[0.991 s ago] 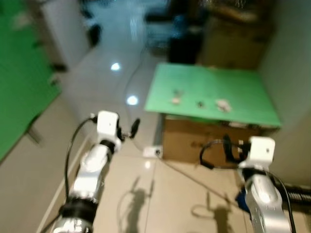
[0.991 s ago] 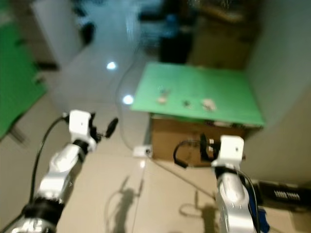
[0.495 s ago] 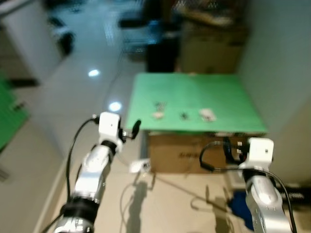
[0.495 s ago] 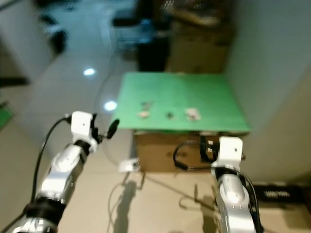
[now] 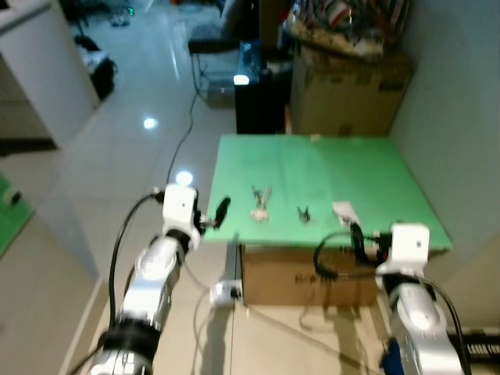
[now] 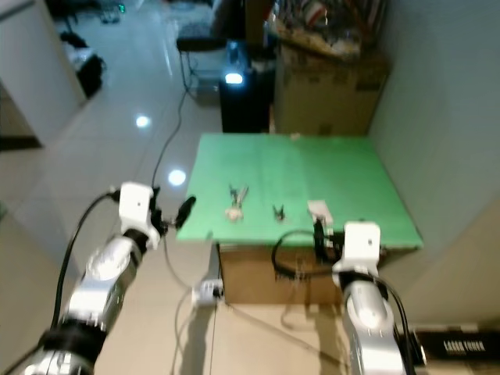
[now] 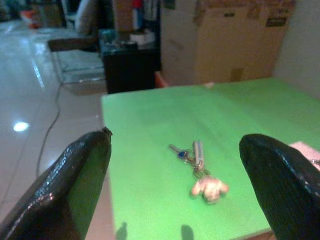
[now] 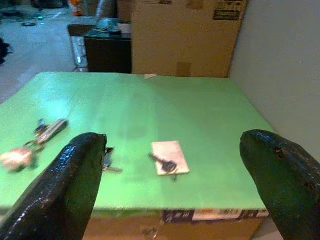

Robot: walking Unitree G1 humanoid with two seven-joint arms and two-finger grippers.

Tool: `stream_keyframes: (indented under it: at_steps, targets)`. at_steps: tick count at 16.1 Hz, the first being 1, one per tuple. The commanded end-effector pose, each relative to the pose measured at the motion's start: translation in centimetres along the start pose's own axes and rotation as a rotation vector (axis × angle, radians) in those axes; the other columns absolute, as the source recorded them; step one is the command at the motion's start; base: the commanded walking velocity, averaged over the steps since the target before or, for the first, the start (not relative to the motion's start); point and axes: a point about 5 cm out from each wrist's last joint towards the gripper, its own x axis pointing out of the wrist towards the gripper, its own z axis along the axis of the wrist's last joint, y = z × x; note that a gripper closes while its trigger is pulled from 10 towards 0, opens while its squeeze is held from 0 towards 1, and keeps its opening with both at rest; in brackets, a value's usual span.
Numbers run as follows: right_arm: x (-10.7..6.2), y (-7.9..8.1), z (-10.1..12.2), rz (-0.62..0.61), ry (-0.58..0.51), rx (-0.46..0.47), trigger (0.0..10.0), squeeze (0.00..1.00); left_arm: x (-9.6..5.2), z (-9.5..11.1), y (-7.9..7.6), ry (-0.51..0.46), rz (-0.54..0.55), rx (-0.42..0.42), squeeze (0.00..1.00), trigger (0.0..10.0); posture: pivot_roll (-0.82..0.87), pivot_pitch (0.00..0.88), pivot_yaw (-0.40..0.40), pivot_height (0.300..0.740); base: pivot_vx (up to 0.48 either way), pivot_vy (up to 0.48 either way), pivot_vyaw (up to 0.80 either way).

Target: Hang keys on a hook

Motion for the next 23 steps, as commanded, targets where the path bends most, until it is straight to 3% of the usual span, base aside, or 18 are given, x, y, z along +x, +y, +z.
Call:
stream_keyframes:
  at_steps: [1, 7, 11, 12, 16, 20, 21, 23]
  targets:
    - [0.0, -0.8, 0.0, -0.020, 0.001, -0.009, 10.0, 0.00, 0.4, 0.3, -1.1, -0.014, -0.034, 0.002, 0.00, 10.0, -0.13, 0.000, 0.033, 0.740, 0.461, 0.000, 0.00]
    - [-0.5, -0.7, -0.3, -0.015, 0.015, -0.011, 10.0, 0.00, 0.5, -0.1, -2.4, -0.007, -0.087, -0.001, 0.00, 10.0, -0.14, 0.000, 0.035, 0.740, 0.461, 0.000, 0.00]
    - [-1.4, -1.0, -1.0, -0.018, 0.044, -0.010, 10.0, 0.00, 0.9, -2.2, -3.8, 0.135, -0.154, 0.006, 0.00, 10.0, -0.15, 0.000, 0.038, 0.740, 0.000, 0.000, 0.00]
    - [-2.1, -1.2, -1.3, -0.015, 0.061, -0.011, 10.0, 0.00, 0.9, -3.6, -4.2, 0.224, -0.187, -0.003, 0.00, 10.0, -0.16, 0.000, 0.037, 0.740, 0.000, 0.000, 0.00]
    - [-4.9, -1.3, -2.8, 0.035, 0.131, -0.019, 10.0, 0.00, 0.8, -6.4, -7.2, 0.378, -0.273, 0.022, 0.00, 10.0, -0.20, 0.000, 0.042, 0.740, 0.000, 0.000, 0.00]
    - [-6.7, -0.6, -3.6, 0.147, 0.182, -0.062, 10.0, 0.00, 1.1, -6.5, -9.1, 0.387, -0.337, -0.026, 0.00, 10.0, -0.25, 0.028, 0.064, 0.740, 0.000, 0.000, 0.00]
    - [-7.0, -0.6, -3.7, 0.161, 0.184, -0.089, 10.0, 0.00, 1.1, -6.6, -10.5, 0.385, -0.393, -0.035, 0.00, 10.0, -0.27, 0.030, 0.072, 0.740, 0.000, 0.000, 0.00]
    - [-7.7, -0.7, -3.8, 0.158, 0.191, -0.100, 10.0, 0.00, 1.2, -6.4, -11.4, 0.371, -0.428, -0.037, 0.00, 10.0, -0.28, 0.030, 0.080, 0.740, 0.000, 0.000, 0.00]
